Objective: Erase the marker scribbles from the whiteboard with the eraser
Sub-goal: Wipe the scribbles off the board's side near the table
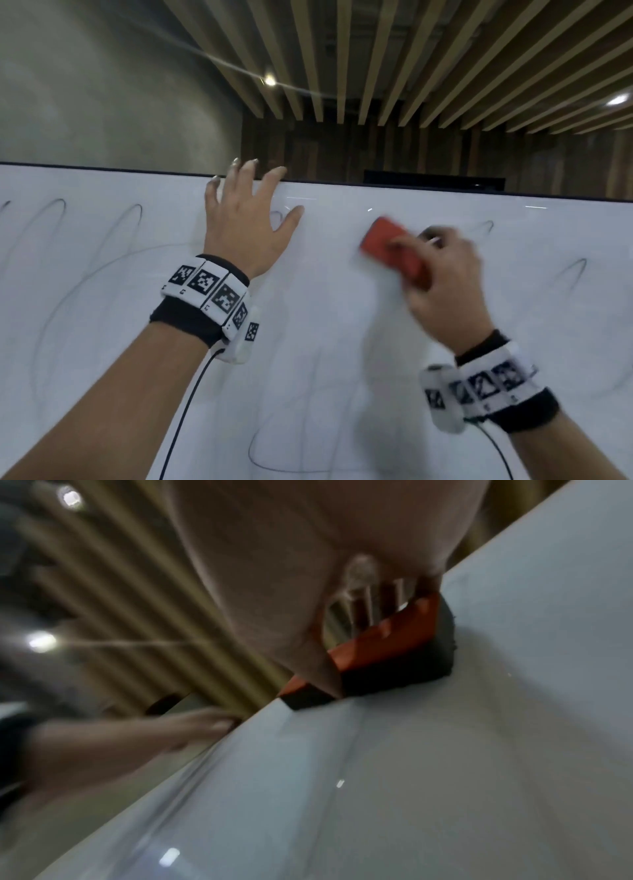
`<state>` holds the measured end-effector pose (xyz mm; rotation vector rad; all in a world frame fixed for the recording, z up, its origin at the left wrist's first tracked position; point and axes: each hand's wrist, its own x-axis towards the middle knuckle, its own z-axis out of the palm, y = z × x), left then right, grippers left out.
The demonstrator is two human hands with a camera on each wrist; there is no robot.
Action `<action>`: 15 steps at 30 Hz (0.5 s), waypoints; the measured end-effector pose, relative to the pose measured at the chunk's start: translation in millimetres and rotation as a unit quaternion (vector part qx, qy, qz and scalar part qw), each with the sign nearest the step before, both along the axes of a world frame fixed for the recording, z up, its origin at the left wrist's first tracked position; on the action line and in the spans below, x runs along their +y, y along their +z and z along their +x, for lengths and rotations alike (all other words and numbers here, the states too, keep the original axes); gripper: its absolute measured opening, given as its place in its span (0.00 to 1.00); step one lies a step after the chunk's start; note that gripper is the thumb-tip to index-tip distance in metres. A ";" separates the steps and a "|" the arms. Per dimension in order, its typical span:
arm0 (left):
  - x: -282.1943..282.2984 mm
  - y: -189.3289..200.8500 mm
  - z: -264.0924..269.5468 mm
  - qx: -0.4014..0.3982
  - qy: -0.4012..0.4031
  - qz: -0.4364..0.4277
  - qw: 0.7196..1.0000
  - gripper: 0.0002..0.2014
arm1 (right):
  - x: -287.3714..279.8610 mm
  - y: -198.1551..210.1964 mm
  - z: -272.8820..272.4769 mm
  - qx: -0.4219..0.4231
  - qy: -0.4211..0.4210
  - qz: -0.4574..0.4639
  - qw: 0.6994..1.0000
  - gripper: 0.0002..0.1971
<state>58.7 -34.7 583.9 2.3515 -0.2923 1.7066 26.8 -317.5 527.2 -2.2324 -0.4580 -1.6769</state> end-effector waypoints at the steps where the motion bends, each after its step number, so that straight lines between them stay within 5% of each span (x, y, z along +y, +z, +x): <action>1: -11.3 1.3 -1.8 0.000 -0.011 0.029 1.000 0.30 | -14.1 15.2 -0.7 -0.014 -0.008 0.070 0.997 0.27; 4: -44.0 0.5 -3.4 0.015 -0.042 0.080 0.996 0.29 | -13.2 12.9 -2.5 -0.032 -0.008 0.123 0.992 0.27; 7: -55.9 -1.7 -0.5 0.008 -0.043 0.062 0.997 0.27 | 9.5 -36.7 -1.5 -0.004 0.032 -0.099 0.995 0.27; 9: -56.6 -3.5 2.9 -0.012 -0.027 0.059 0.998 0.26 | -1.7 -40.9 -3.7 0.017 0.050 -0.140 0.989 0.27; 13: -61.9 -7.4 5.9 -0.025 -0.014 0.050 0.998 0.26 | -45.0 2.7 -0.6 -0.060 0.018 0.118 0.991 0.27; 15: -62.1 -8.3 7.3 -0.025 -0.006 0.053 0.998 0.25 | -39.2 5.8 -0.2 -0.058 -0.003 0.149 0.987 0.26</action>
